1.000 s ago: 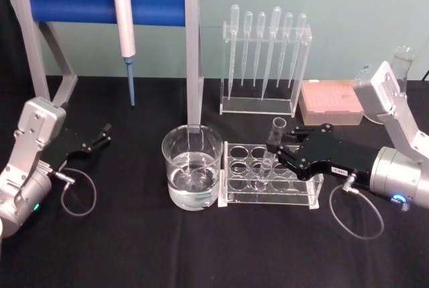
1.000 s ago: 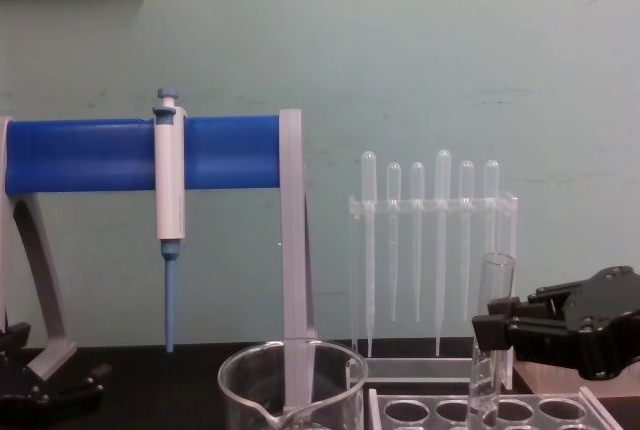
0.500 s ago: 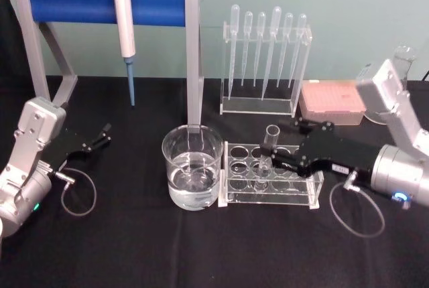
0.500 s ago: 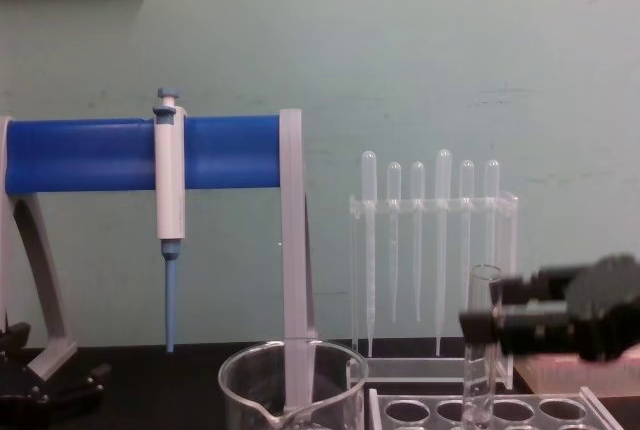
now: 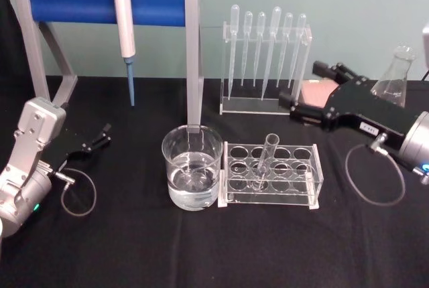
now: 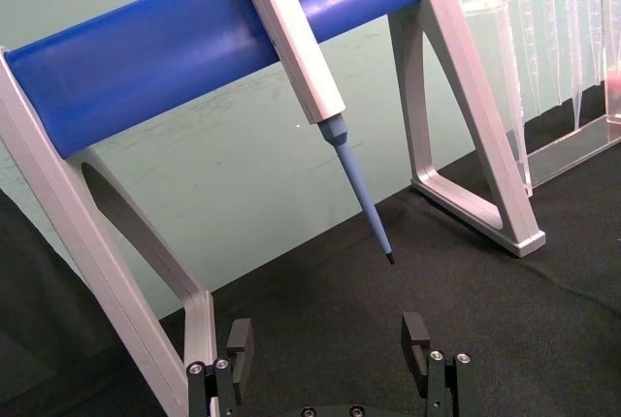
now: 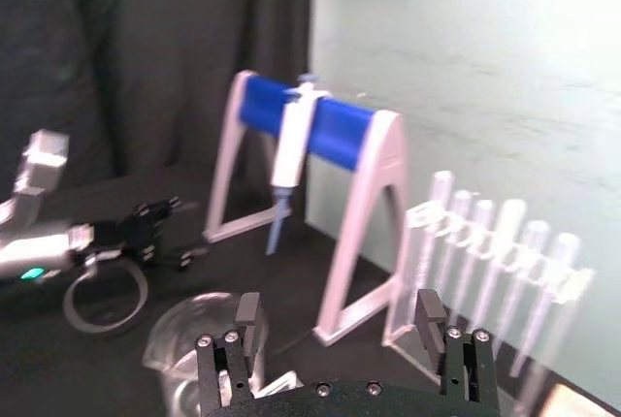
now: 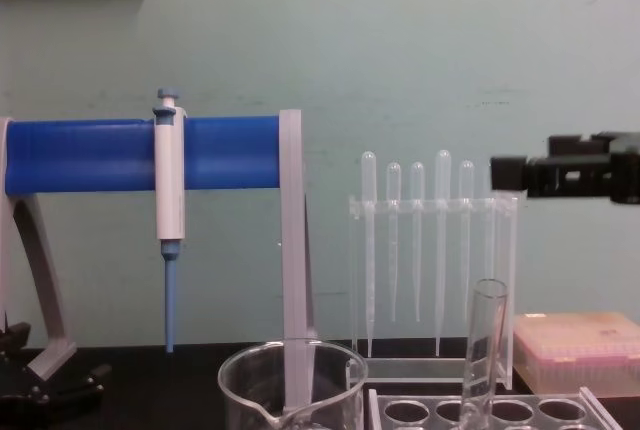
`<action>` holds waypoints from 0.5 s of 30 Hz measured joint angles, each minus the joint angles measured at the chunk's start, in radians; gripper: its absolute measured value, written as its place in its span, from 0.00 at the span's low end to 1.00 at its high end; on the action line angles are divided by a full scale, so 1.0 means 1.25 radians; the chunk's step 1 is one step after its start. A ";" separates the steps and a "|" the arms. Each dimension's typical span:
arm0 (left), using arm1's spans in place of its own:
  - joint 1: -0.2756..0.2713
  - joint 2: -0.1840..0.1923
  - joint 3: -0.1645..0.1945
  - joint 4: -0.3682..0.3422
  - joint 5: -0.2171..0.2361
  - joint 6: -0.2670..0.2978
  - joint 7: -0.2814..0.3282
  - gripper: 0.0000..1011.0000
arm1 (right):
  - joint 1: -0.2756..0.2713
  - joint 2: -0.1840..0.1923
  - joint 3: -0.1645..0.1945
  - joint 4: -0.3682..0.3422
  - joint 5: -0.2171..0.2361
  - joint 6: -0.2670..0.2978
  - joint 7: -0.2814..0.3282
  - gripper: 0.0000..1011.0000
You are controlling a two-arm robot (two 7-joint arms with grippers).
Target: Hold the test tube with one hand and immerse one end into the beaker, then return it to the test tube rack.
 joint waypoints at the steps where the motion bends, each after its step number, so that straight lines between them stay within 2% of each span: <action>1: 0.000 0.000 0.000 0.000 0.000 0.000 0.000 0.99 | -0.005 -0.007 0.009 0.000 0.003 0.003 -0.018 0.99; 2: 0.000 0.000 0.000 0.000 0.000 0.000 0.000 0.99 | -0.005 -0.007 0.009 0.000 0.003 0.003 -0.018 0.99; 6: 0.000 0.000 0.000 0.000 0.000 0.000 0.000 0.99 | -0.020 -0.034 0.032 0.004 -0.001 0.016 -0.086 0.99; 10: 0.000 0.000 0.000 0.000 0.000 0.000 0.000 0.99 | -0.034 -0.070 0.049 0.013 -0.029 0.039 -0.170 0.99; 11: 0.000 0.000 0.000 0.000 0.000 0.000 0.000 0.99 | -0.034 -0.070 0.049 0.013 -0.029 0.039 -0.170 0.99; 15: 0.000 0.000 0.000 0.000 0.000 0.000 0.000 0.99 | -0.050 -0.114 0.054 0.023 -0.077 0.059 -0.271 0.99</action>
